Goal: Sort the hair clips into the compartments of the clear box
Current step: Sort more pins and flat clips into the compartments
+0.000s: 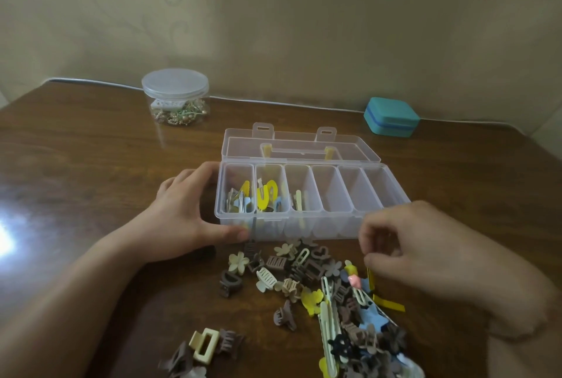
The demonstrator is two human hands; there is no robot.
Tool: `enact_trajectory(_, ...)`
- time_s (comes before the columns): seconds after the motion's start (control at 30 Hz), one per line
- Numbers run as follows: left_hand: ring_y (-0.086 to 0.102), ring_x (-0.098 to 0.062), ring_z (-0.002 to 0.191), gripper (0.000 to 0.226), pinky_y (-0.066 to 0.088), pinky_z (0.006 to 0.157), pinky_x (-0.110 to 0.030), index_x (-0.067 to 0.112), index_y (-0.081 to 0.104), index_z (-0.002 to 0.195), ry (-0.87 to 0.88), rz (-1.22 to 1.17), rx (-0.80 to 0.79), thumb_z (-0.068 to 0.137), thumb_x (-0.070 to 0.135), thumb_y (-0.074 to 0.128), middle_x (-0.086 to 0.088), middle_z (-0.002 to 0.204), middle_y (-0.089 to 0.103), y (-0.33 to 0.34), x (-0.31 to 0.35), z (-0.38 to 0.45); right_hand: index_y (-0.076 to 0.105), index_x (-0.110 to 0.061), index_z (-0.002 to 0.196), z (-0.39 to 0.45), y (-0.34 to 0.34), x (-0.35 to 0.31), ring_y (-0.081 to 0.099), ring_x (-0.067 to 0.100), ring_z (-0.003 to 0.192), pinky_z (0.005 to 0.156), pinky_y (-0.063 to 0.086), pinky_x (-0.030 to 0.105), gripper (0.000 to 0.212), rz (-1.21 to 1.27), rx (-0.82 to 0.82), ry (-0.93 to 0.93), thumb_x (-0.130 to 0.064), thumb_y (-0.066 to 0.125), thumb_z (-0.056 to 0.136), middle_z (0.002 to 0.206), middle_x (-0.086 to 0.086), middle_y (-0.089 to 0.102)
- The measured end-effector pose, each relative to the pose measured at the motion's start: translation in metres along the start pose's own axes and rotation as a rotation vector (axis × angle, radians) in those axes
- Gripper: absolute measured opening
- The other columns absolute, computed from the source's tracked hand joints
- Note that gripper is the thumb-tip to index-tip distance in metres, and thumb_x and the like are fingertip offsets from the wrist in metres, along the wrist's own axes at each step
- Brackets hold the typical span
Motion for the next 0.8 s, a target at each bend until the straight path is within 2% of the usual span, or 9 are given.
enact_trajectory(0.07,0.029,0.020,0.100,0.077,0.025,0.105,-0.034,0.066,0.034,0.112,0.009,0.000,-0.004,0.043,0.078,0.066,0.049,0.107,0.037,0.000,0.002,0.000,0.063,-0.030,0.069,-0.001,-0.009,-0.007,0.058,-0.004,0.065,0.052,0.045,0.012,0.015,0.181,0.158,-0.090,-0.023,0.071,0.079,0.075,-0.024,0.063)
enact_trajectory(0.13,0.026,0.030,0.095,0.078,0.024,0.104,-0.034,0.064,0.035,0.113,0.014,0.002,-0.011,0.043,0.079,0.065,0.056,0.104,0.035,-0.001,0.002,0.000,0.062,-0.029,0.069,0.005,-0.014,-0.019,0.058,0.000,0.062,0.050,0.043,0.009,0.012,0.363,0.348,-0.194,-0.023,0.070,0.075,0.077,-0.021,0.063)
enact_trajectory(0.27,0.025,0.003,0.116,0.090,0.024,0.111,-0.039,0.061,0.032,0.122,-0.022,0.016,0.003,0.041,0.081,0.065,0.042,0.113,0.033,-0.001,0.000,0.000,0.063,-0.030,0.078,0.030,-0.001,-0.031,0.057,0.014,0.064,0.052,0.049,0.020,0.012,0.464,0.546,-0.256,-0.020,0.070,0.080,0.076,-0.012,0.063)
enact_trajectory(0.37,0.024,0.002,0.117,0.094,0.024,0.112,-0.040,0.063,0.030,0.122,-0.021,0.015,0.001,0.037,0.087,0.064,0.041,0.114,0.033,-0.001,-0.001,0.000,0.065,-0.029,0.093,0.035,0.007,-0.027,0.059,0.015,0.069,0.058,0.054,0.023,0.014,0.497,0.589,-0.243,-0.021,0.070,0.083,0.080,-0.012,0.064)
enact_trajectory(0.43,0.022,0.009,0.110,0.091,0.023,0.110,-0.039,0.066,0.030,0.117,-0.012,0.007,0.000,0.036,0.091,0.061,0.042,0.112,0.033,-0.001,-0.001,-0.001,0.065,-0.030,0.091,0.025,0.002,-0.019,0.060,0.012,0.070,0.056,0.051,0.018,0.013,0.497,0.623,-0.228,-0.023,0.070,0.083,0.079,-0.010,0.064)
enact_trajectory(0.5,0.021,0.013,0.104,0.085,0.023,0.108,-0.037,0.067,0.030,0.114,-0.013,0.001,-0.009,0.038,0.087,0.062,0.043,0.111,0.032,-0.001,0.000,-0.001,0.064,-0.035,0.083,0.008,-0.003,-0.005,0.059,0.007,0.071,0.055,0.047,0.013,0.010,0.378,0.500,-0.186,-0.028,0.070,0.080,0.080,-0.014,0.065)
enact_trajectory(0.57,0.021,0.011,0.105,0.083,0.023,0.107,-0.037,0.067,0.030,0.113,-0.021,-0.008,-0.010,0.039,0.084,0.064,0.042,0.111,0.031,-0.001,0.002,-0.001,0.066,-0.038,0.081,-0.006,-0.007,0.009,0.061,0.002,0.072,0.058,0.048,0.014,0.011,0.221,0.213,-0.120,-0.031,0.073,0.078,0.084,-0.024,0.065)
enact_trajectory(0.63,0.020,0.010,0.107,0.089,0.022,0.108,-0.038,0.063,0.031,0.117,-0.023,-0.007,-0.006,0.037,0.086,0.063,0.041,0.112,0.032,-0.001,0.001,-0.002,0.067,-0.041,0.087,-0.014,-0.008,0.017,0.063,0.001,0.074,0.064,0.051,0.019,0.018,0.160,-0.020,-0.049,-0.028,0.076,0.079,0.084,-0.023,0.068)
enact_trajectory(0.8,0.019,0.007,0.111,0.096,0.022,0.110,-0.041,0.058,0.030,0.124,-0.039,-0.004,0.000,0.039,0.084,0.064,0.033,0.114,0.036,-0.002,0.000,-0.001,0.063,-0.046,0.087,-0.022,-0.002,0.012,0.061,0.001,0.078,0.073,0.054,0.029,0.017,-0.058,-0.165,0.093,-0.037,0.075,0.079,0.085,-0.021,0.066)
Point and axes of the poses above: each hand's wrist, its own z-axis towards the middle knuckle, its own y-axis out of the palm, x = y × z, the point moved 1 cm from there along z, towards the middle knuckle
